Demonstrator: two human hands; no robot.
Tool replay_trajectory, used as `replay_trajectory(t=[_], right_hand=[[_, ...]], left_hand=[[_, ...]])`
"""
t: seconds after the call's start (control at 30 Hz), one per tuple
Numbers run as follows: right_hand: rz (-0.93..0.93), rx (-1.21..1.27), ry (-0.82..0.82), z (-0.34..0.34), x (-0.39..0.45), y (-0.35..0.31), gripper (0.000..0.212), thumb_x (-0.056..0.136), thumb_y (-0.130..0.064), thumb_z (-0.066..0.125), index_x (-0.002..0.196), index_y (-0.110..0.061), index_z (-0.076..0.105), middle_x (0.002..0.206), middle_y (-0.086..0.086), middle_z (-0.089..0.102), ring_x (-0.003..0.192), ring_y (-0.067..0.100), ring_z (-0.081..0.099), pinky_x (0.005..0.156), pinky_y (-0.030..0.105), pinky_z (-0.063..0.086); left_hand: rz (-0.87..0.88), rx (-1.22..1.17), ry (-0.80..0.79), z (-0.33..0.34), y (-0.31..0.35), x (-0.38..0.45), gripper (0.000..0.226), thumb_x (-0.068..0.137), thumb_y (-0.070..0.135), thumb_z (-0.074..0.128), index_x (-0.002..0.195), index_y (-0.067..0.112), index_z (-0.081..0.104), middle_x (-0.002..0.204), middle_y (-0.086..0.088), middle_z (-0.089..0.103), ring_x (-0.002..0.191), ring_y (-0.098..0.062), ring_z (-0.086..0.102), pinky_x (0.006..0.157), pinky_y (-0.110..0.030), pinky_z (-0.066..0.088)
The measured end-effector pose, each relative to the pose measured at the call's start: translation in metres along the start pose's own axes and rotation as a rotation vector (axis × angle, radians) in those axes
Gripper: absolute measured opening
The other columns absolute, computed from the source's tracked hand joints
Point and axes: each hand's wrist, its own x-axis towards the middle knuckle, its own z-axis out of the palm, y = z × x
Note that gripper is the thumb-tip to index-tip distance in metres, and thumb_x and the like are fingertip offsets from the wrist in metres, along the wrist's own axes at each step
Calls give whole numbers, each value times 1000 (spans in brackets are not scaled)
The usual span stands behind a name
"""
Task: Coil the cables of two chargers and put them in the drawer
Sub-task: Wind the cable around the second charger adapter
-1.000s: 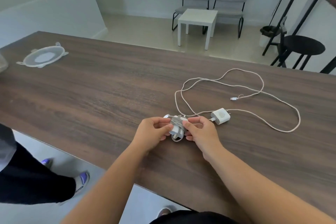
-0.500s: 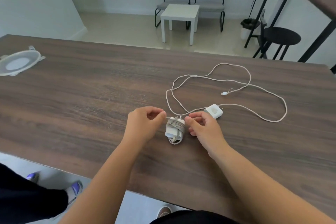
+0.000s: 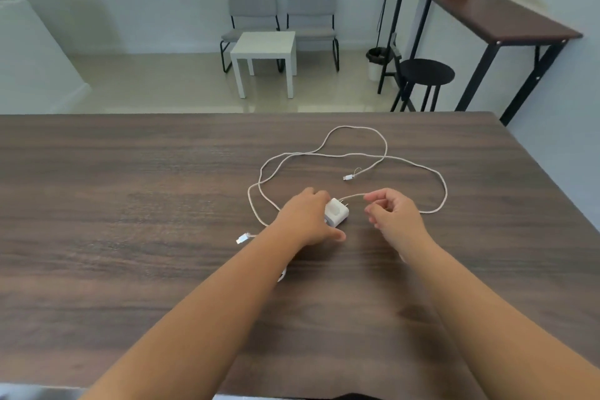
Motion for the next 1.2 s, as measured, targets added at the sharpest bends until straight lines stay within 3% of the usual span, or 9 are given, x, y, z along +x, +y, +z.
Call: replay_trajectory(t=[0.23,0.37,0.43,0.57,0.7,0.8,0.93,1.07,1.2], right_hand=[[55,-52,-48,-9,-3,18,19,70,-21,58,81,-34,67,72,5,63,66,16,57,74,42,52],[31,-62,-86,-16,-5,16,19,71,-24,66,87,-36,66,73,1,61,66,14,56,74,40,51],[0,-38,-126,-18,-6,11,27,76,-19,74,95,-35,64,89,-4,65,67,10,56,72,32,48],[-77,-22,-204,-19,-7,-3,44,77,-32,78,112,-46,56,120,-15,56,96,6,55,81,25,45],[-193,95,-161,-20,-1,-22,17,84,-36,70,100,-31,73,120,-14,58,116,7,52,97,26,39],[-194,212,-139,-32,-1,-42,17,93,-20,61,82,-16,72,101,-8,69,100,5,60,90,21,41],[-259,283,-110,-70,-4,-73,26,97,-18,54,73,-13,64,59,2,55,71,19,56,82,38,46],[-306,166,-116,-108,-11,-102,26,95,-26,56,73,-17,65,51,-2,42,53,17,45,68,34,52],[-332,19,-140,-136,-25,-109,20,92,-28,61,78,-15,67,51,-1,44,50,18,39,57,29,42]], left_hand=[[6,-112,98,11,13,19,48,70,45,78,107,20,64,105,1,53,104,-21,55,83,-30,46],[-73,-545,98,0,26,23,41,65,40,84,98,23,68,95,5,68,82,-12,63,69,-24,49],[-117,-897,45,-9,37,23,39,69,29,85,100,16,65,89,-2,71,69,-16,62,60,-26,50],[-72,-1490,-63,-34,60,21,27,86,10,72,105,8,52,85,-9,68,71,-21,65,73,-34,56],[42,-1710,-39,-59,74,18,17,92,6,62,99,9,47,79,-10,68,74,-22,70,67,-33,60],[114,-1722,33,-83,76,16,13,92,8,62,97,10,50,84,-9,70,80,-21,72,69,-29,61],[117,-1600,156,-108,62,13,12,91,14,64,102,12,58,88,-3,73,75,-13,69,76,-25,57],[94,-1674,291,-122,46,10,22,93,25,63,108,9,61,89,-3,69,83,-20,70,78,-26,58],[138,-1887,383,-138,27,6,25,97,28,58,106,4,59,94,-11,69,88,-31,73,79,-33,61]])
